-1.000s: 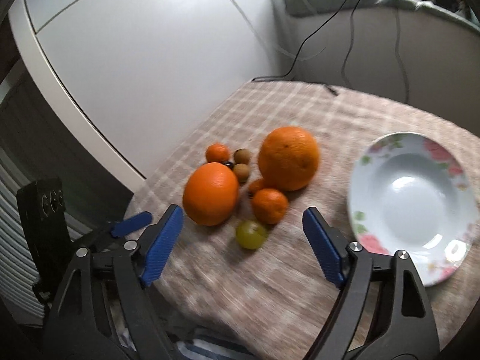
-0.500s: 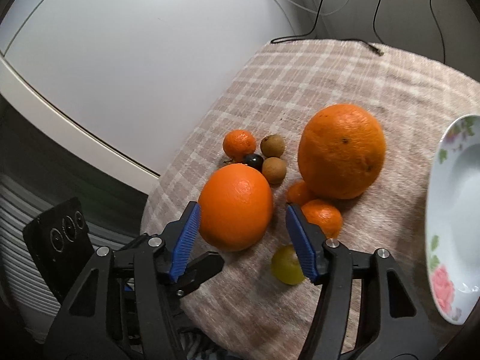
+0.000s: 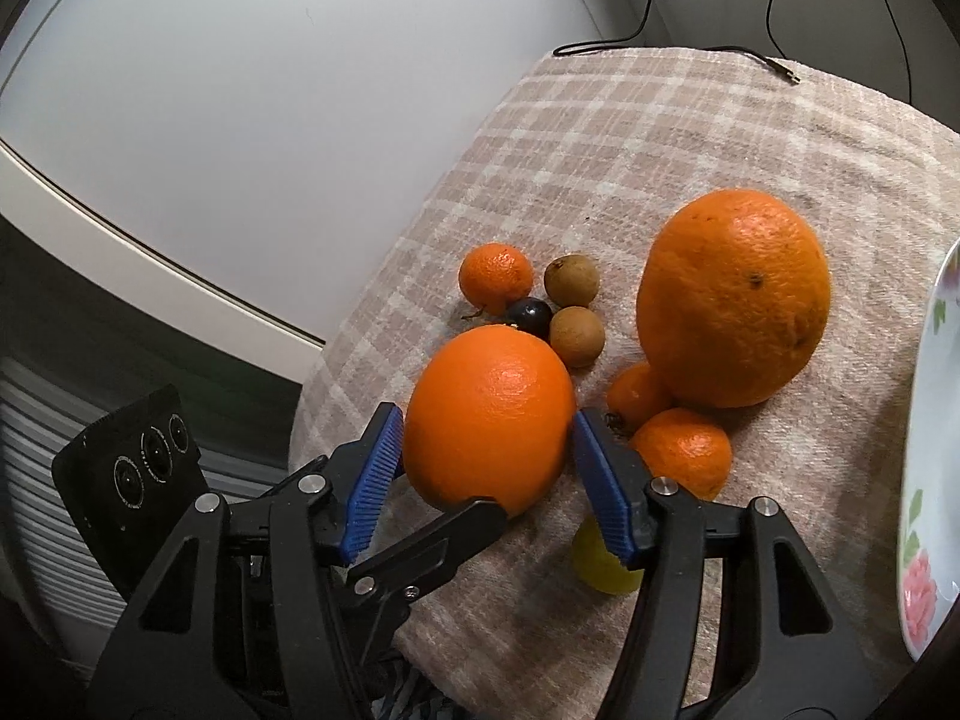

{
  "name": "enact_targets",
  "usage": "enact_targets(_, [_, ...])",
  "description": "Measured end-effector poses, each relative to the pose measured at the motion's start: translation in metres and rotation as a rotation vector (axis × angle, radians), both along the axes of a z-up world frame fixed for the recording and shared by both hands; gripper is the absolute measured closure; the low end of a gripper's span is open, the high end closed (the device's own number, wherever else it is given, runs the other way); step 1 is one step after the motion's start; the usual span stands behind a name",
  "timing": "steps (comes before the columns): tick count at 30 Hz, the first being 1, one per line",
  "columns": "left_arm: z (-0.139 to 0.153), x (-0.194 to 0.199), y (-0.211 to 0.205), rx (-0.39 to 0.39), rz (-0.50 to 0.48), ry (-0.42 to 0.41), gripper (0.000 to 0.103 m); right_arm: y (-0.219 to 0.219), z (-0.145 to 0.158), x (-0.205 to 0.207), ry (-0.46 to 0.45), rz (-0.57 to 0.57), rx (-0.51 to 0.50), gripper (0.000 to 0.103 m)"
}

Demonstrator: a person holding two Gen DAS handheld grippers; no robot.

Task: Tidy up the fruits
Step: 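Close the right tool on the large orange and lift it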

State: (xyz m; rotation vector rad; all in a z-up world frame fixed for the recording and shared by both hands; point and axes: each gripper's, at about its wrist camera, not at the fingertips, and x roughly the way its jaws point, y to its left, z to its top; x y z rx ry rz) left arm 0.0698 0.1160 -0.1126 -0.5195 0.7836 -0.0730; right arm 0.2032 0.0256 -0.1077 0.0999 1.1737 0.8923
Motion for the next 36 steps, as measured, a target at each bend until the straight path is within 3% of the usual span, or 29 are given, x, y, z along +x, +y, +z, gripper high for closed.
enact_targets(4, [-0.002,0.004,0.001,-0.012,-0.003,0.004,0.034,0.002,-0.002,0.002,0.006,0.001,-0.003,0.041])
enact_targets(7, [-0.002,0.005,0.000,-0.030,-0.014,-0.002,0.039,0.001,-0.005,0.003,0.015,-0.001,0.002,0.041])
enact_targets(20, [0.006,0.005,-0.007,0.021,-0.007,-0.017,0.040,-0.003,-0.002,0.000,0.014,-0.004,0.020,0.042])
enact_targets(36, [0.045,0.014,-0.041,0.081,-0.050,-0.091,0.040,-0.042,0.039,-0.004,-0.051,-0.042,0.092,0.042])
